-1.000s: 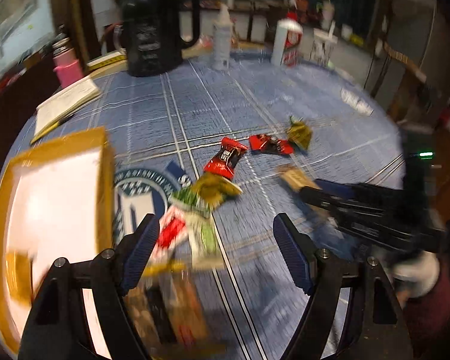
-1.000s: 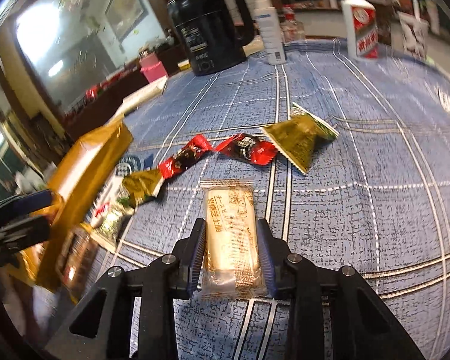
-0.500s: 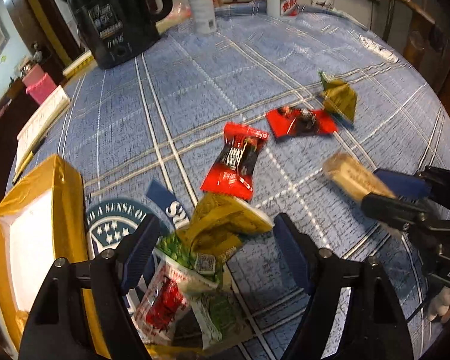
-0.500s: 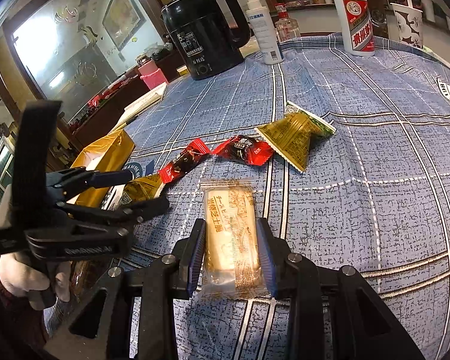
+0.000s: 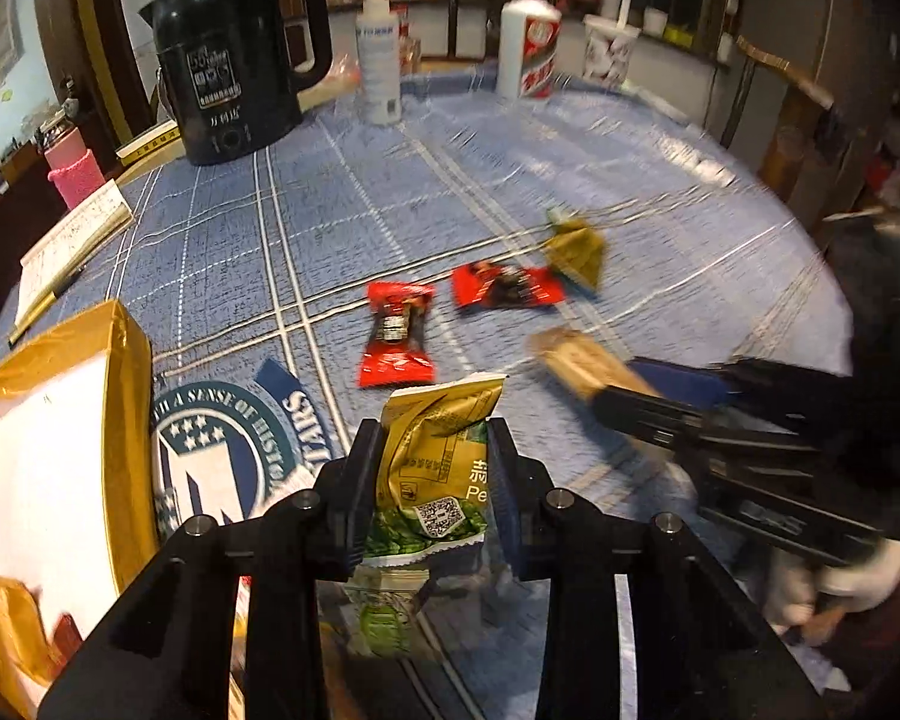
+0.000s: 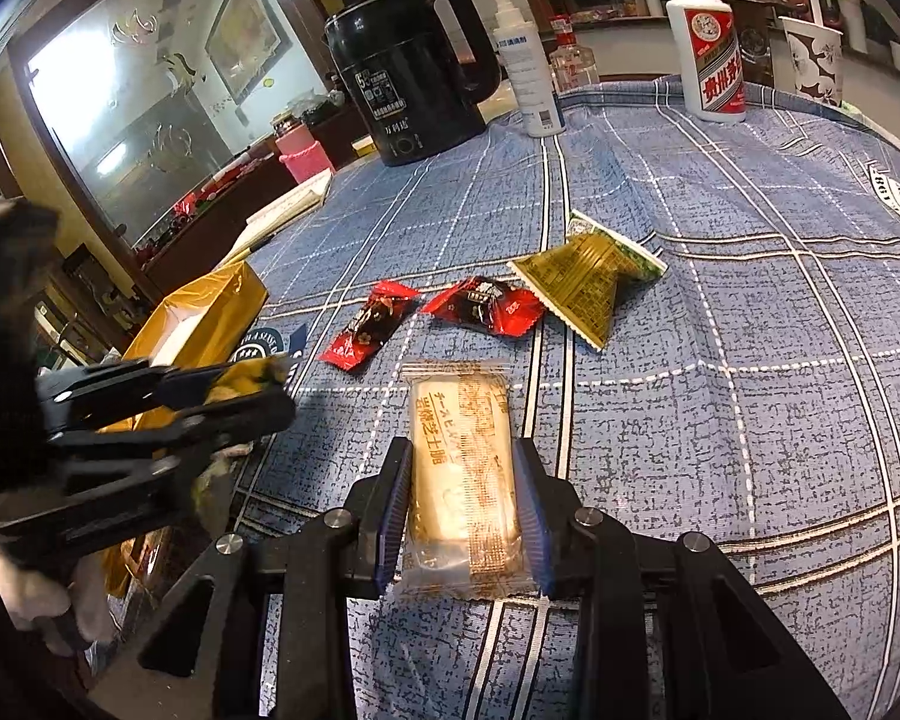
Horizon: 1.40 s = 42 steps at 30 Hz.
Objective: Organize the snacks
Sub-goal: 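Carry both snacks over the white tray and open both grippers to release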
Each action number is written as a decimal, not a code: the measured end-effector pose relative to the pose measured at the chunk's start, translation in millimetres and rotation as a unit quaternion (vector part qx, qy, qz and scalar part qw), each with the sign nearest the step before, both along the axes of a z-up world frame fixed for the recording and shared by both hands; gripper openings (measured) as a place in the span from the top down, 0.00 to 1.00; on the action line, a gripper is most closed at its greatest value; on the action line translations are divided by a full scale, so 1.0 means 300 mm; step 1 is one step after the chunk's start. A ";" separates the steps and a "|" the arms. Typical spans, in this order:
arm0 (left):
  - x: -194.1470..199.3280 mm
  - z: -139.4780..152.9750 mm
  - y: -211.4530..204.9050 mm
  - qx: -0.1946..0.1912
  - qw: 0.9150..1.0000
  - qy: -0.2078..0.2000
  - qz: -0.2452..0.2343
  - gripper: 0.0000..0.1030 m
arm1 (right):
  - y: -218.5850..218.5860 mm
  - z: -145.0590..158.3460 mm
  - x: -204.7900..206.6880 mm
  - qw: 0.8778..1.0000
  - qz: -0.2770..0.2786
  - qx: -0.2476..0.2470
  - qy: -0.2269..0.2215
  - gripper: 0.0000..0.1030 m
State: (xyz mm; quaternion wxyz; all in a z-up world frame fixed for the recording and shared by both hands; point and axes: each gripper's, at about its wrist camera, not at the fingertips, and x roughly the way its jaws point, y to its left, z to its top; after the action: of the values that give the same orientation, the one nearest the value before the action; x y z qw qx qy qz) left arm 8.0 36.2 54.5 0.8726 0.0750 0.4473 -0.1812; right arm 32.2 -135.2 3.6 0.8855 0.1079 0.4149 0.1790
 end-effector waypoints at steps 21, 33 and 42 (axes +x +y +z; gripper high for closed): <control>-0.245 0.147 0.702 -0.135 0.974 -0.053 0.172 0.69 | 0.089 0.111 -0.045 0.999 0.016 0.050 0.005 0.67; -0.065 0.024 0.930 -0.183 0.954 0.009 0.238 0.69 | 0.686 0.216 -0.020 0.986 0.165 0.027 0.018 0.67; -0.015 -0.055 1.007 -0.221 0.941 0.034 0.254 0.68 | 0.976 0.150 0.009 0.977 0.209 -0.030 0.023 0.67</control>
State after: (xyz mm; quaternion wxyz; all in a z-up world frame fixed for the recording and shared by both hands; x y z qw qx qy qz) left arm 3.6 338.4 37.9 0.8687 -0.2423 0.4290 -0.0504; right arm 34.8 157.6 48.7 0.8214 -0.0042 0.4539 0.3454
